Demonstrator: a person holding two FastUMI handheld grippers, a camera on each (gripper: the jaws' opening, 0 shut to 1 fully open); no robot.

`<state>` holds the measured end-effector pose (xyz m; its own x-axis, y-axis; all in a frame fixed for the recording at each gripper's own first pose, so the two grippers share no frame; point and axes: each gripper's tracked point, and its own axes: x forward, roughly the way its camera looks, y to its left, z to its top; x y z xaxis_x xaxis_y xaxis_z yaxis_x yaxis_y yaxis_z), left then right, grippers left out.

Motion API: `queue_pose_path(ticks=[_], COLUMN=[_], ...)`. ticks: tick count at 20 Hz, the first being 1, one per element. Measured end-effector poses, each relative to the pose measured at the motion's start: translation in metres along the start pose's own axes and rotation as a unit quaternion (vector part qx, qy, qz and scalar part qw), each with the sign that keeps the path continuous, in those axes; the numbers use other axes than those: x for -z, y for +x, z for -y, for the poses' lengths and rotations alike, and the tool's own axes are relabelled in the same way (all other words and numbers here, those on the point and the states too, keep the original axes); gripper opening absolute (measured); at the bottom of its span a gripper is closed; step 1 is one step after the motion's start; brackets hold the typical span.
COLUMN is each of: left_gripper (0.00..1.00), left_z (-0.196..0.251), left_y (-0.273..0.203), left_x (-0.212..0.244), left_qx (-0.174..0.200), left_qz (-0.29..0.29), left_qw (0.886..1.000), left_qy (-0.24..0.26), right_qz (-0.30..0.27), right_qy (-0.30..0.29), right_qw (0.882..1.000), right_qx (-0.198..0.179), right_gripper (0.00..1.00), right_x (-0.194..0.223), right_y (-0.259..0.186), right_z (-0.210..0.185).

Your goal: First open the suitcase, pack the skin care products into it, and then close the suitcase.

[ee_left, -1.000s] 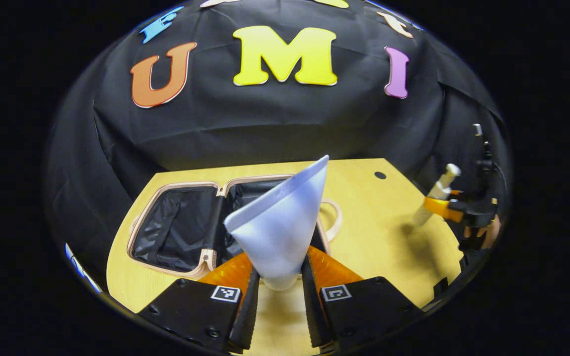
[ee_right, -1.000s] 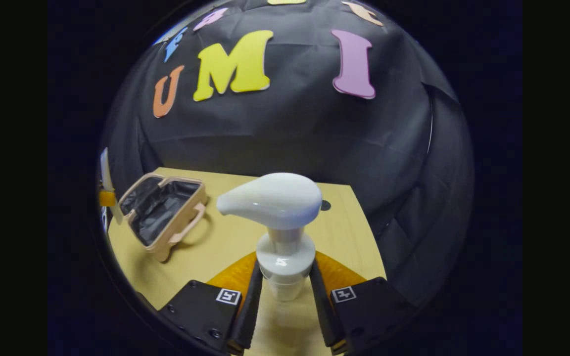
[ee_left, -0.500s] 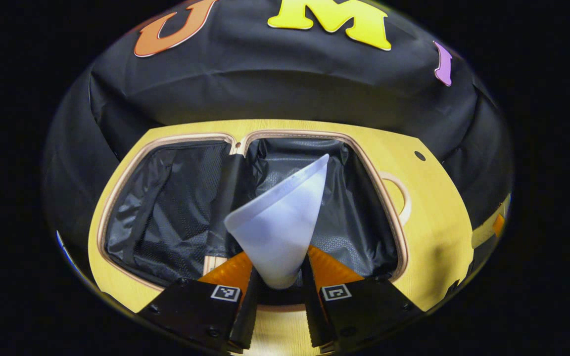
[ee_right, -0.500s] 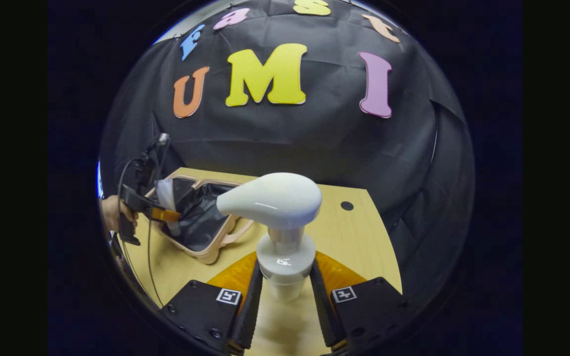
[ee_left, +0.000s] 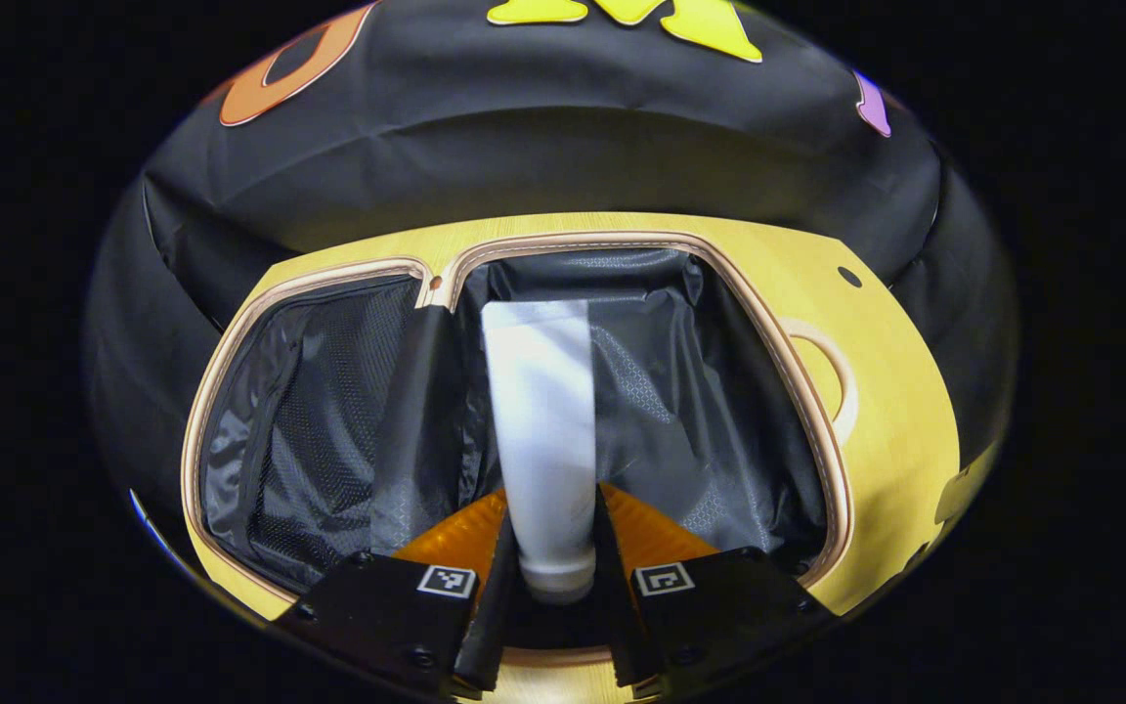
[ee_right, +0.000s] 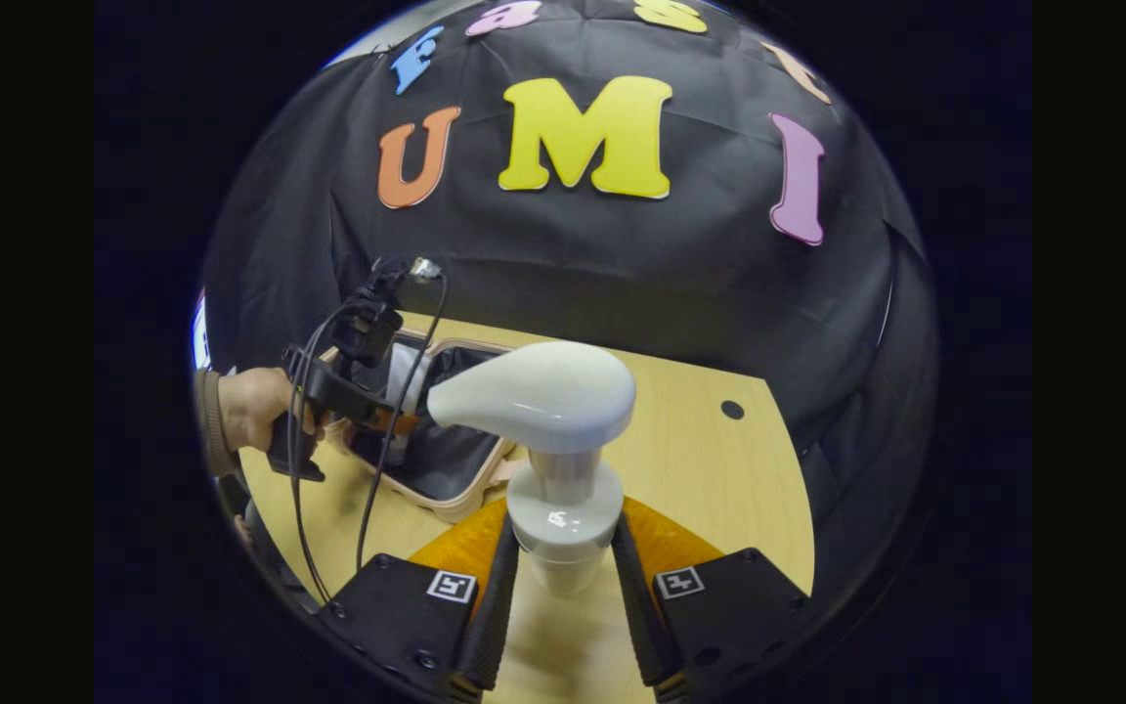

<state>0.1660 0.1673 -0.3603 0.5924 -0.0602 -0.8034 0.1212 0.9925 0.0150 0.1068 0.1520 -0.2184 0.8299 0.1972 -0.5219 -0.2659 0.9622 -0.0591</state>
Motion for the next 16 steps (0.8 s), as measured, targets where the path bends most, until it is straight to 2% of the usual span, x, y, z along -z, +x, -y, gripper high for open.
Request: queue_pose_path(ticks=[3,8,10,12,13,16], left_gripper=[0.45,0.43,0.37,0.26,0.07,0.06], left_z=[-0.005,-0.005,-0.001,-0.006,-0.006,-0.012], left_y=[0.005,0.003,-0.007,-0.024,-0.035,-0.07], left_x=[-0.001,-0.001,-0.002,-0.01,-0.014,-0.017], left_qx=[-0.012,-0.006,-0.001,-0.015,-0.012,-0.009], left_qz=[-0.002,0.002,0.007,0.032,0.048,0.093], left_qw=[1.0,1.0,1.0,0.999,0.999,0.996], left_qy=[-0.001,-0.001,-0.001,-0.005,-0.009,-0.013], right_qz=[-0.005,-0.012,-0.013,-0.007,-0.002,0.003], right_qy=[0.007,0.011,0.021,0.02,0.016,0.009], right_qw=[1.0,1.0,1.0,1.0,1.0,0.999], right_qx=[-0.003,-0.003,-0.011,-0.019,-0.024,-0.046], right_gripper=[0.49,0.49,0.49,0.49,0.49,0.49], right_x=[-0.003,-0.003,-0.01,-0.024,-0.033,-0.052], right_y=[0.003,0.008,0.01,0.013,0.016,0.029], right_z=[-0.002,-0.005,-0.01,-0.019,-0.025,-0.051])
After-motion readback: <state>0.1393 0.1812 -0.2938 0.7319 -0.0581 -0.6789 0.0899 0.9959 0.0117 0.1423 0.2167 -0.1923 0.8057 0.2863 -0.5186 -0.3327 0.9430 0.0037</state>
